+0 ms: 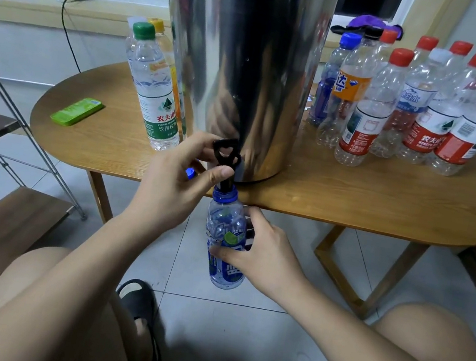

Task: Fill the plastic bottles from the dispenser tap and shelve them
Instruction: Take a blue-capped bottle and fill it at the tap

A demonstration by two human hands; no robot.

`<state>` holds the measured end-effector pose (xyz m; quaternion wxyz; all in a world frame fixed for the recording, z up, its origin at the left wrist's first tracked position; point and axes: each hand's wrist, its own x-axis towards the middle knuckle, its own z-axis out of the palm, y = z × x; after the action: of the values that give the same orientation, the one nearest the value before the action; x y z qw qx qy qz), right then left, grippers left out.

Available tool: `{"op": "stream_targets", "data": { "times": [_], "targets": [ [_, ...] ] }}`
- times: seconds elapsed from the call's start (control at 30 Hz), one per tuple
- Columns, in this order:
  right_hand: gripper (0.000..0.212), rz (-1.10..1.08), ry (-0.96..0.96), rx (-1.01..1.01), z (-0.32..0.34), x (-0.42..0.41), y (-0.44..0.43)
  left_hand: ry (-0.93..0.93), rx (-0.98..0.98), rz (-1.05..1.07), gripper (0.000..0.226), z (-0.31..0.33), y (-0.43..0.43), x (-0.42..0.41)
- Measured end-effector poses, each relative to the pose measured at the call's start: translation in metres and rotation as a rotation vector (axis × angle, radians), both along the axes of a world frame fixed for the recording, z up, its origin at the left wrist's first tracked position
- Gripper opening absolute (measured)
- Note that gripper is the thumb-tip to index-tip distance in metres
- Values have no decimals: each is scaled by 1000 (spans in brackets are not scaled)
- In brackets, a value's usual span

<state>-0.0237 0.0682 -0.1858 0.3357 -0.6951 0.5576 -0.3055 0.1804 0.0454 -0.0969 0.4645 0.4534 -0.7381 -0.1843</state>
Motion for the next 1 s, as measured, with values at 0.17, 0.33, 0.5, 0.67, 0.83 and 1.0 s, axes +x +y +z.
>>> {"op": "stream_targets", "data": {
  "times": [0.17,0.33,0.5,0.67,0.83,1.0],
  "targets": [
    [77,-9,12,-3,1,-1,1,-28,-13,1,18,1,-1,0],
    [83,-11,48,13,-2,-1,1,-124,-101,71,24,0,0,0],
    [85,-5,74,40,-5,-1,1,-154,-130,91,16,-2,3,-1],
    [84,-4,88,50,-5,-1,1,-138,-128,100,18,-2,5,-3],
    [84,-6,96,52,-7,1,1,-122,-145,112,16,-1,8,-5],
    [82,-8,105,57,-10,1,-1,-120,-116,105,16,0,8,-5]
  ]
}}
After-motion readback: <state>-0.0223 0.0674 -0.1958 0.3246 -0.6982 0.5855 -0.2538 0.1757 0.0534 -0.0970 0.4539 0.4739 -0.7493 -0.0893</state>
